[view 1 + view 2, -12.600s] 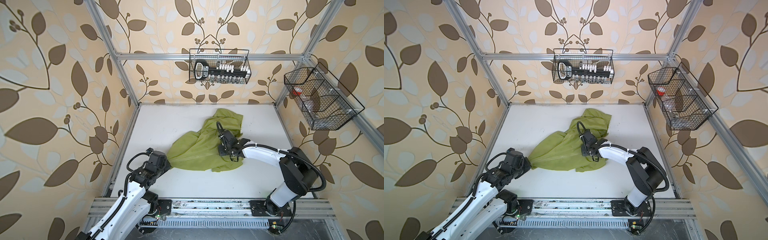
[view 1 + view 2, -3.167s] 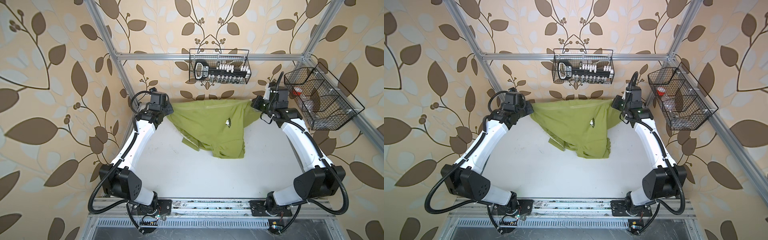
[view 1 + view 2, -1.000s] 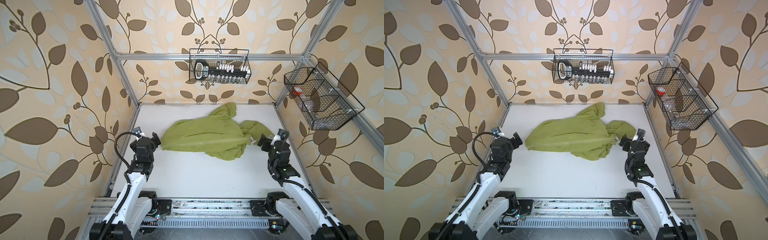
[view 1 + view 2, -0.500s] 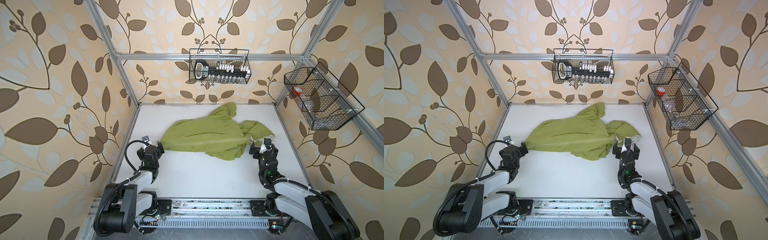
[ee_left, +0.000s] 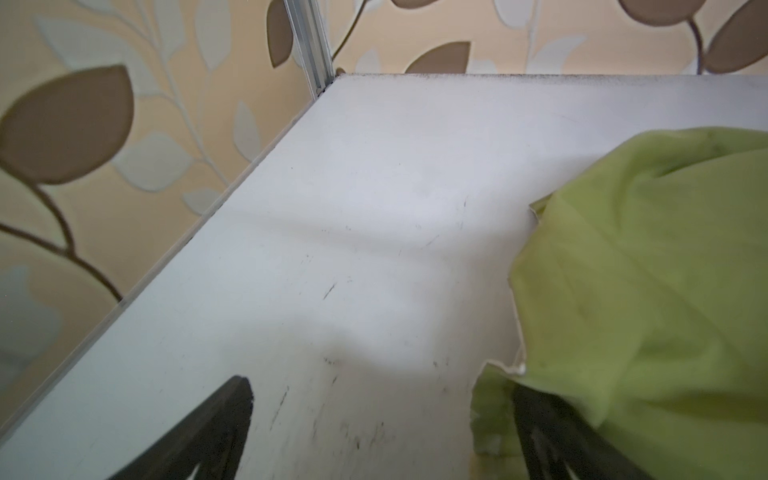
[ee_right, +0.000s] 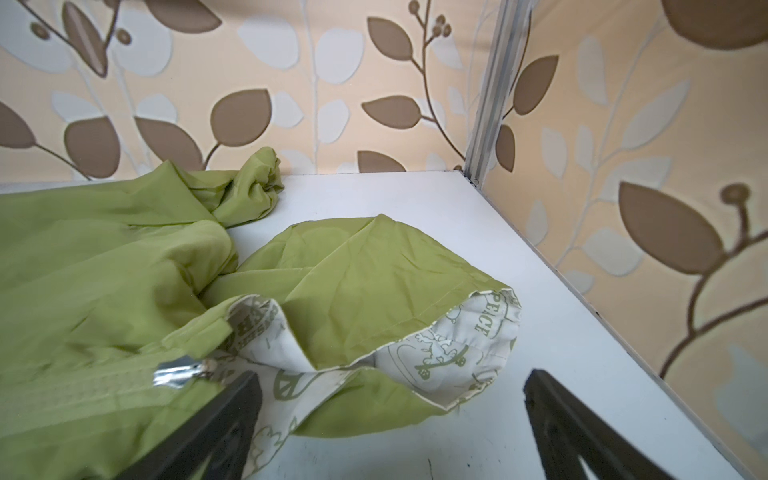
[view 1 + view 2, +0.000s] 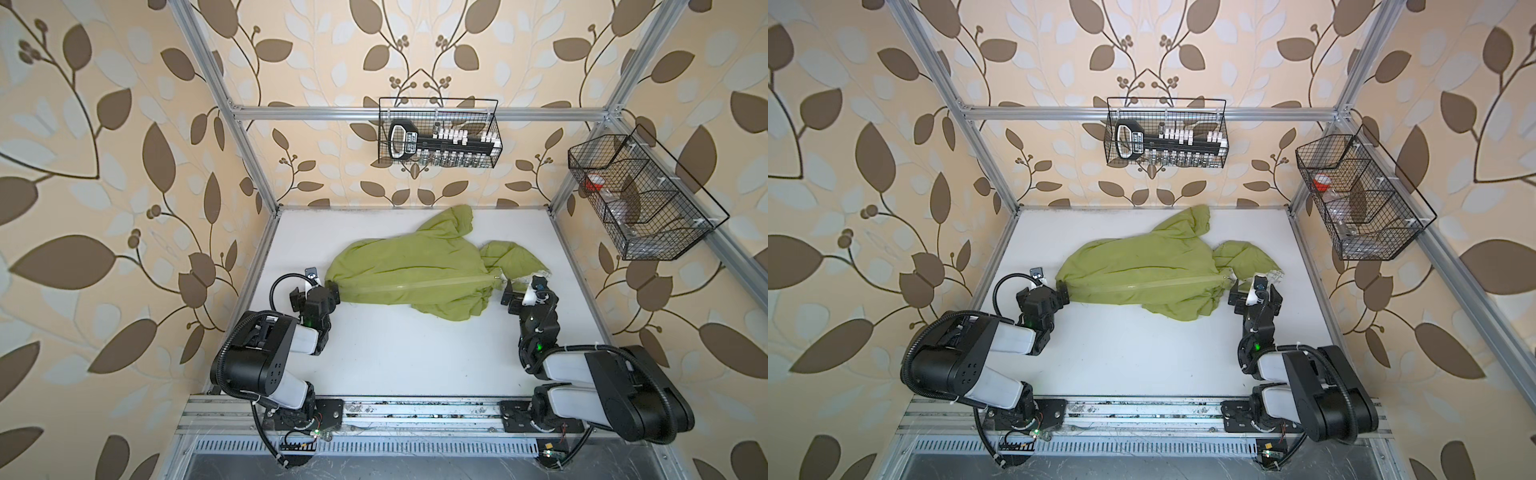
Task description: Zip up the jacket
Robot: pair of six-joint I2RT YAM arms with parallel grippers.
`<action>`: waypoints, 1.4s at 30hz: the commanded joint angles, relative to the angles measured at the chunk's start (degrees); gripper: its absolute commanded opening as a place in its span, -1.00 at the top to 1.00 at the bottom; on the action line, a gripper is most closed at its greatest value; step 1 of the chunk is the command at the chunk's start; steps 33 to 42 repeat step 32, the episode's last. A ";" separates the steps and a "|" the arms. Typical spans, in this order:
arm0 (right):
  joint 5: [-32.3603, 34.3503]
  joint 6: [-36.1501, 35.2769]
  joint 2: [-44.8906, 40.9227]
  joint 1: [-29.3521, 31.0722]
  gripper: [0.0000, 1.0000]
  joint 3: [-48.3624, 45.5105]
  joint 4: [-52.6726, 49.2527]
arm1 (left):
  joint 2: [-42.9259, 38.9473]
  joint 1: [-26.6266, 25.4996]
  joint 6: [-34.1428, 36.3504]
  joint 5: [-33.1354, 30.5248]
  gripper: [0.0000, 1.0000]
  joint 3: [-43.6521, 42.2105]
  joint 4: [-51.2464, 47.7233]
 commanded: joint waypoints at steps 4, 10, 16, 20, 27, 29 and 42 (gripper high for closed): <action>-3.06 2.57 0.14 -2.06 -1.00 4.89 -5.90 | -0.44 2.58 -1.76 0.29 -0.98 4.51 -5.68; -4.19 2.61 0.87 -2.82 -1.00 4.34 -3.81 | 0.10 6.24 -3.78 5.84 -0.98 7.04 -10.60; -3.74 2.60 0.22 -2.49 -1.00 4.44 -4.89 | -0.21 6.28 -3.76 5.84 -0.98 6.69 -10.35; -2.98 1.64 0.45 -1.45 -1.00 4.58 -4.90 | -0.21 6.25 -3.76 5.85 -0.98 6.69 -10.34; -7.29 1.39 0.99 -2.77 -1.00 5.97 -7.14 | 0.05 6.29 -3.76 5.84 -0.98 6.88 -10.45; -11.82 0.31 0.97 -3.42 -1.00 6.42 -7.62 | 0.09 6.24 -3.74 5.84 -0.98 7.04 -10.52; -16.85 -0.38 0.53 -4.31 -1.00 6.39 -8.36 | -0.09 6.27 -3.74 5.84 -0.98 6.88 -10.46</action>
